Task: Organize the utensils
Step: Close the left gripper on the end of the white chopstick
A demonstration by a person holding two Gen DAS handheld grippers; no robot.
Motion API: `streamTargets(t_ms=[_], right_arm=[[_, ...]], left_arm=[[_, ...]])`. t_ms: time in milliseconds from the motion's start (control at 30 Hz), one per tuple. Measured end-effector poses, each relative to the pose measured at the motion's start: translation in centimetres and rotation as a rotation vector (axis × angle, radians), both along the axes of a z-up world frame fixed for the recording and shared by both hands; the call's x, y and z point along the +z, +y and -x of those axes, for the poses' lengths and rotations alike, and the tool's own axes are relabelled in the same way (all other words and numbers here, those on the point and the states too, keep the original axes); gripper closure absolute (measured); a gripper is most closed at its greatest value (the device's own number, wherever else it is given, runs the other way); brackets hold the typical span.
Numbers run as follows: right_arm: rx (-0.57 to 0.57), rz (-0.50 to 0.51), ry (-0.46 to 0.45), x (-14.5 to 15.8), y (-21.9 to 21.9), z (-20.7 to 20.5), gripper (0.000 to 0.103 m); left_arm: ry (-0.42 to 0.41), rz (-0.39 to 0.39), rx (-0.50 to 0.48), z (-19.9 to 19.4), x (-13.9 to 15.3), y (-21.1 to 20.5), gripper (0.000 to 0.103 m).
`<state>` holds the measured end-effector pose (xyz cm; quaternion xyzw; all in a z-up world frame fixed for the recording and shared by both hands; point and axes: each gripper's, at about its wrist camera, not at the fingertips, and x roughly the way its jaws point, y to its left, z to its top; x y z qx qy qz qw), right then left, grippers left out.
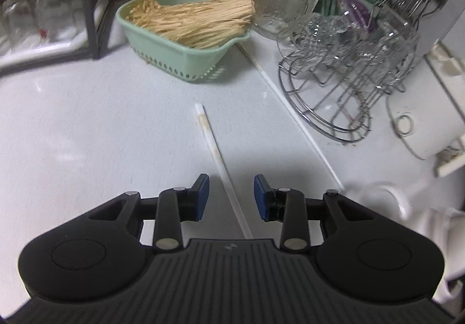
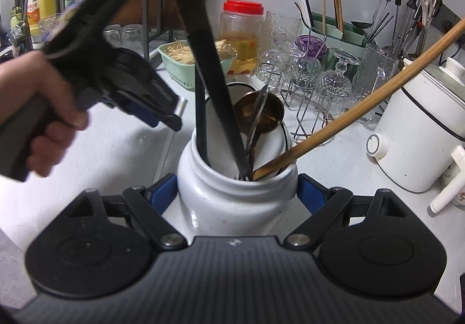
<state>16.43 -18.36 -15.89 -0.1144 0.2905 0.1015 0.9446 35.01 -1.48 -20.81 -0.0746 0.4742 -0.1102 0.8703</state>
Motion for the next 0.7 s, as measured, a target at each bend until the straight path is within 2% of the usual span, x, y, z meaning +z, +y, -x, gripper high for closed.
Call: streamTargets(t_ms=[267, 400, 500, 700], right_arm=[[-0.008, -0.001, 0.000, 0.0, 0.0, 0.3, 0.013], [-0.013, -0.002, -0.002, 0.0, 0.1, 0.3, 0.013], [-0.009, -0.001, -0.006, -0.1, 0.1, 0.3, 0.013], [-0.002, -0.003, -0.011, -0.2, -0.1, 0.4, 0.013]], left_arm=[[-0.053, -0.181, -0.033, -3.0, -0.9, -1.9, 0.066], [-0.056, -0.251, -0.022, -4.1, -0.9, -2.4, 0.077], [-0.065, -0.352, -0.023, -4.7, -1.0, -3.3, 0.089], [-0.041, -0.378, -0.029, -4.3, -0.8, -3.3, 0.094]])
